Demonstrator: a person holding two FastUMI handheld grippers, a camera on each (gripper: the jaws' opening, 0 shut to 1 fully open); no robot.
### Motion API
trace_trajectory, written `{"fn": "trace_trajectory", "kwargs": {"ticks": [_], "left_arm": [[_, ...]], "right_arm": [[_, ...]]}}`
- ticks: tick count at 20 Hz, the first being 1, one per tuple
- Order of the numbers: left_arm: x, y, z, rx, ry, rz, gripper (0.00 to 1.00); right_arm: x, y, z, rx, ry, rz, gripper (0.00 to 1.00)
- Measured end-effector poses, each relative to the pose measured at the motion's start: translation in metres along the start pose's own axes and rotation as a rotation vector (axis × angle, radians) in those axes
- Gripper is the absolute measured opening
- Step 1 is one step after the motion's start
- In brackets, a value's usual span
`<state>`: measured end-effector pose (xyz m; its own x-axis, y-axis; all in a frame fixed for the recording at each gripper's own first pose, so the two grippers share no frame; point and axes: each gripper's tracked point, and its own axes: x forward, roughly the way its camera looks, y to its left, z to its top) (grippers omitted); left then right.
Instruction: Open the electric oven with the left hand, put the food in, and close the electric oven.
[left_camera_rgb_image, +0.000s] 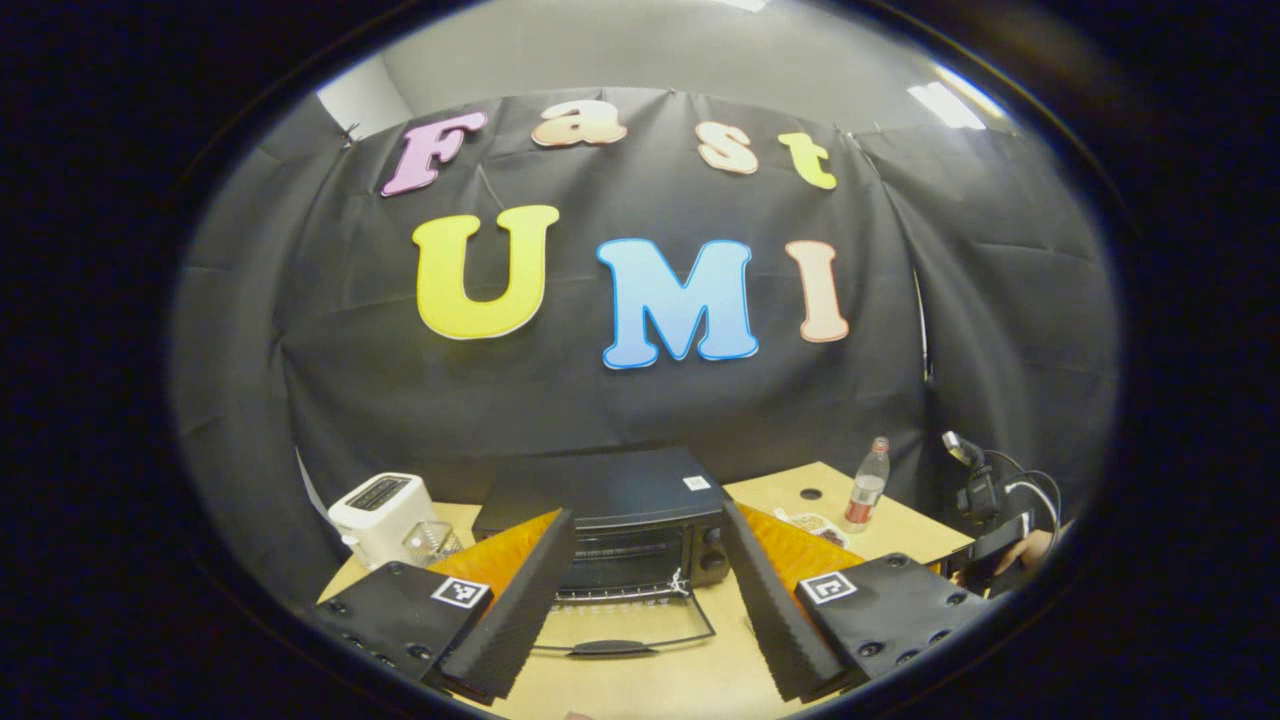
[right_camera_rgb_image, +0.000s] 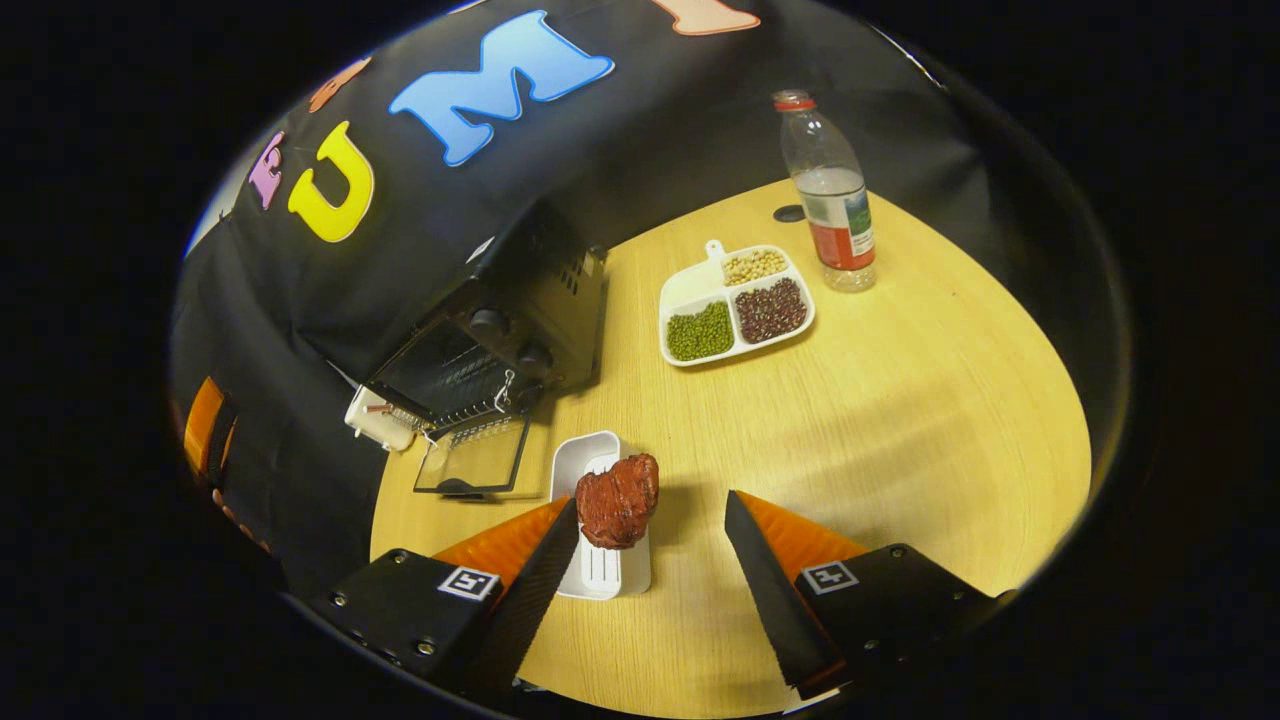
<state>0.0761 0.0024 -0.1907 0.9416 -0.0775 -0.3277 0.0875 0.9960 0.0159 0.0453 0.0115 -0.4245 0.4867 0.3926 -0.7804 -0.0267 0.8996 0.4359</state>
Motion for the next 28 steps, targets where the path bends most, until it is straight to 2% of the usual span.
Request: {"fn": "trace_trajectory", "kwargs": {"ticks": [2,3,9,10,11,14,15,16,18,19,21,24,28], "left_arm": [[-0.007,0.003,0.005,-0.007,0.000,0.022,0.99],[-0.010,0.007,0.006,-0.004,0.001,0.036,0.99],[-0.018,0.011,-0.002,-0.013,0.028,0.087,1.00],[-0.018,0.009,-0.001,-0.018,0.027,0.086,1.00],[-0.018,0.009,-0.002,-0.018,0.028,0.083,0.99],[-0.014,0.005,-0.001,-0.015,0.027,0.073,0.96],[-0.014,0.005,-0.001,-0.017,0.027,0.070,0.94],[-0.013,0.005,-0.001,-0.019,0.027,0.068,0.94],[-0.012,0.004,-0.002,-0.026,0.028,0.063,0.94],[-0.012,0.004,-0.002,-0.029,0.027,0.060,0.94],[-0.014,0.006,0.002,-0.031,0.017,0.059,0.97],[-0.014,0.009,0.007,-0.039,0.005,0.055,0.94],[-0.013,0.015,0.011,-0.054,-0.008,0.046,0.94]], "right_arm": [[0.016,0.001,-0.003,0.027,0.020,0.028,0.94],[0.022,0.002,-0.006,0.045,0.026,0.041,0.83],[0.034,0.008,-0.008,0.189,0.071,0.109,0.81],[0.038,0.009,-0.007,0.227,0.070,0.113,0.72],[0.037,0.011,-0.009,0.256,0.074,0.128,0.47],[0.031,0.020,-0.016,0.285,0.089,0.205,0.45],[0.033,0.021,-0.012,0.316,0.088,0.201,0.09],[0.037,0.025,-0.010,0.341,0.089,0.220,0.13],[0.029,0.028,-0.005,0.382,0.071,0.233,0.13],[0.030,0.026,-0.002,0.403,0.056,0.223,0.05],[0.024,0.026,0.003,0.451,0.049,0.230,0.05],[0.012,0.041,0.012,0.479,0.033,0.300,0.05],[-0.004,0.080,0.027,0.500,0.010,0.415,0.05]]}}
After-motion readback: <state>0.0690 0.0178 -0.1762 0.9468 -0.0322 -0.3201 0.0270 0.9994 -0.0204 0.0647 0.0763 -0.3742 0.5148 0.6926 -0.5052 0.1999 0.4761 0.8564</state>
